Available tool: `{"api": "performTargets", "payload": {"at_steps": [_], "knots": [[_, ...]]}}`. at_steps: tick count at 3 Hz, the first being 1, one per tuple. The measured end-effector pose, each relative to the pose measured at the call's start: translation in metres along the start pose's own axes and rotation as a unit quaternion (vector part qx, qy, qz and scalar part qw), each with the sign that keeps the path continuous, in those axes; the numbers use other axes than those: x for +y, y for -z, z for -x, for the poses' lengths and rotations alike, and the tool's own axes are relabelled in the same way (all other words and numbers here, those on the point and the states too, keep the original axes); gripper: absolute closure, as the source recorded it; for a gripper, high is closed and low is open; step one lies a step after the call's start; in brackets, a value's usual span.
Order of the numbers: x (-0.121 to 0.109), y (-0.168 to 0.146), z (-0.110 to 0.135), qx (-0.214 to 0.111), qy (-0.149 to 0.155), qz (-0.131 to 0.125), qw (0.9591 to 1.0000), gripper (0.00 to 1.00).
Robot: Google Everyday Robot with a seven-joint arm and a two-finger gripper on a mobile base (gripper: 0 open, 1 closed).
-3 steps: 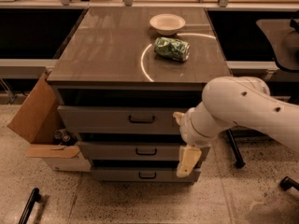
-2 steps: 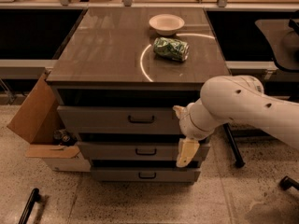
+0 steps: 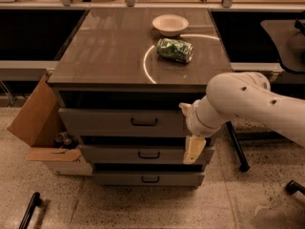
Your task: Open top drawer
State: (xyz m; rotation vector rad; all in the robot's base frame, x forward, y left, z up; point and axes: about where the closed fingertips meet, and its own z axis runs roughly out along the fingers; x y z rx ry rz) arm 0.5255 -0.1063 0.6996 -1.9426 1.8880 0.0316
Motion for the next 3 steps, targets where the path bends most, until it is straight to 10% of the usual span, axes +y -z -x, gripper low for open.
{"api": "performTargets", "payload": {"at_steps": [3], "knots": [[-0.028,-0.045,-0.016,0.027,0.011,0.016,0.9995,0.00]]}}
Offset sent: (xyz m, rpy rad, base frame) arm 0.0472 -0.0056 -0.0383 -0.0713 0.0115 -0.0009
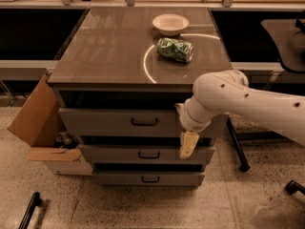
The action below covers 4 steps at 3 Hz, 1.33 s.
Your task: Open top drawer
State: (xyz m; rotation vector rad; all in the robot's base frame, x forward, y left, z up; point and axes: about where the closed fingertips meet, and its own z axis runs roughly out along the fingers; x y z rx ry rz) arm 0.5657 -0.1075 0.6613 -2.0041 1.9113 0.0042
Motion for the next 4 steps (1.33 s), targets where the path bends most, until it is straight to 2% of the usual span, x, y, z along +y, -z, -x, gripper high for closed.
{"api": "performTargets", "payload": {"at_steps": [1,2,3,4], "knots": [[-0.001,-0.021,-0.002,-0.001,0.004,0.017,0.9998,0.27],[0.012,0.001,-0.004,0.000,0.008,0.004,1.0000,0.50],[0.037,0.036,-0.001,-0.002,0.011,-0.017,0.9998,0.73],[0.060,0.055,0.002,-0.010,0.009,-0.020,0.9997,0.96]]}}
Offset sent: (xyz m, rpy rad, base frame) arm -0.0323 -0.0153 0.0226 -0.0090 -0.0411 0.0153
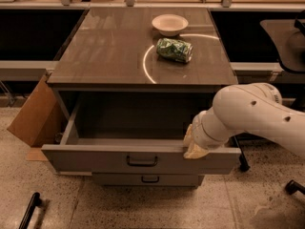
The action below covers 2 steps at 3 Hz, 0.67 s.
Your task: Open top drawer
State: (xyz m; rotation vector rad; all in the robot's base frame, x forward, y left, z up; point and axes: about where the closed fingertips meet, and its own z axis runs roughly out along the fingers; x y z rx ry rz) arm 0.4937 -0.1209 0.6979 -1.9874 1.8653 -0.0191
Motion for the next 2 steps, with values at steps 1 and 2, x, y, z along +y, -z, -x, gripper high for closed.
{"api": "performTargets", "payload": {"at_steps": [1,2], "knots": [[0.005,0.001,0.001,-0.004,-0.001,0.004,1.0000,1.00],[0.024,-0.005,0.004,-0.028,-0.012,0.026,0.9992,1.00]]}}
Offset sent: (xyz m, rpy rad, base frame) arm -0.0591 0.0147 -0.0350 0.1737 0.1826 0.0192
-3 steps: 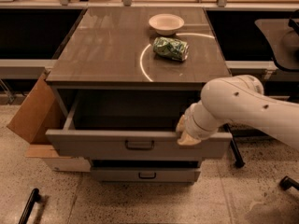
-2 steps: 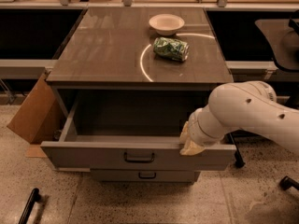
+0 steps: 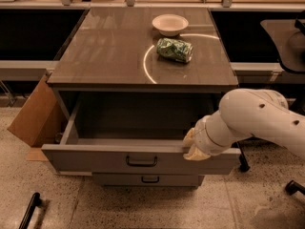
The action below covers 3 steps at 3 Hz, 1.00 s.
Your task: Open top drawer
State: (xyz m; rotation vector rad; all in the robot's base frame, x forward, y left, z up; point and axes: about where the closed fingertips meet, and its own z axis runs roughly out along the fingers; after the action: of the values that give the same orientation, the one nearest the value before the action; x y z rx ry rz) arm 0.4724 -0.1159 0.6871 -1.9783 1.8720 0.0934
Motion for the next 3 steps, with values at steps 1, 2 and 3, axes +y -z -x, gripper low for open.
{"api": "performTargets", "payload": {"at_steps": [1,2,3], "knots": [[0.0020,0.0022,0.0015,-0.005,-0.001,0.003,1.0000,1.00],[0.0020,0.0022,0.0015,-0.005,-0.001,0.003,1.0000,0.82],[0.0022,0.0027,0.0023,-0.005,0.000,0.003,1.0000,0.59]]}}
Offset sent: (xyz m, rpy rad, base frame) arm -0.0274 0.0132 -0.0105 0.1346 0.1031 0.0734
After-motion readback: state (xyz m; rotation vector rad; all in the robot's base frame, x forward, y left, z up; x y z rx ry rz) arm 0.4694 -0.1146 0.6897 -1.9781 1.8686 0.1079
